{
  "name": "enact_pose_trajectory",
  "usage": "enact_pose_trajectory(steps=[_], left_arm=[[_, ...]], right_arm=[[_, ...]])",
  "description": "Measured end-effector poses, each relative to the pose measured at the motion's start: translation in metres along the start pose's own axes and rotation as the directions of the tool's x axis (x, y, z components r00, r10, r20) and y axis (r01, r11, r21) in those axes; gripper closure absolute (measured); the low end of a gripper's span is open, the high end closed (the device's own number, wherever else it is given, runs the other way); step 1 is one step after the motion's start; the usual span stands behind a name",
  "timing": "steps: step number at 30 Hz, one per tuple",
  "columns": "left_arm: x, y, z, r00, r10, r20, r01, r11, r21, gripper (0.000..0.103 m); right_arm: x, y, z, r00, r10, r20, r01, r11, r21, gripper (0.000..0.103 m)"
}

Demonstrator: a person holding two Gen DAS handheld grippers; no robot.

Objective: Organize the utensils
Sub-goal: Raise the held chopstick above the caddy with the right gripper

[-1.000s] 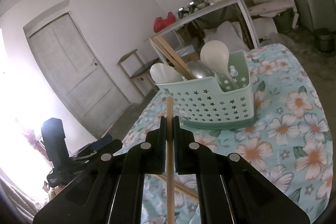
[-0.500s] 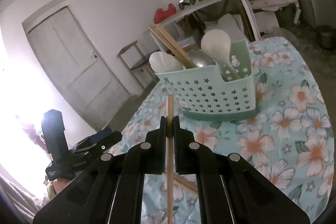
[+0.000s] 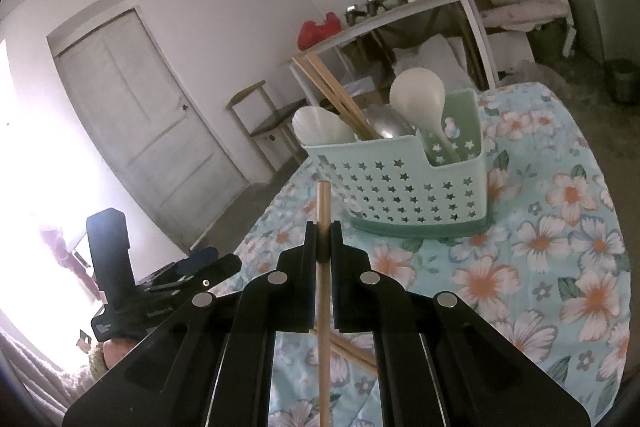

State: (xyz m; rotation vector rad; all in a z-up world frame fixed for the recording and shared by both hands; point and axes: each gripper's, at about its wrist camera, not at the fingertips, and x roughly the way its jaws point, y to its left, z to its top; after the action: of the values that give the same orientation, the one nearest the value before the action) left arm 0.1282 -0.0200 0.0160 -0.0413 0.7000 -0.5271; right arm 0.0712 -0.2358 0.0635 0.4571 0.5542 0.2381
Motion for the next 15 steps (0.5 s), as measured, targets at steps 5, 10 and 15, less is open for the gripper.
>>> enact_pose_trajectory(steps=[5,10,15], left_arm=[[0.000,-0.001,-0.002,1.000,0.004,-0.008,-0.004,1.000,-0.001,0.007],[0.002,-0.002,-0.003,1.000,0.009,-0.019,-0.009,1.000,0.000,0.007],[0.008,-0.002,-0.007,0.999,0.019,-0.044,-0.018,1.000,0.009,0.007]], right_arm=[[-0.004,0.000,0.002,1.000,0.000,0.020,0.000,1.000,-0.002,0.098],[-0.008,-0.001,0.002,0.999,-0.001,0.037,0.001,1.000,0.002,0.098],[-0.011,-0.001,0.006,0.998,-0.004,0.064,0.003,1.000,0.004,0.098]])
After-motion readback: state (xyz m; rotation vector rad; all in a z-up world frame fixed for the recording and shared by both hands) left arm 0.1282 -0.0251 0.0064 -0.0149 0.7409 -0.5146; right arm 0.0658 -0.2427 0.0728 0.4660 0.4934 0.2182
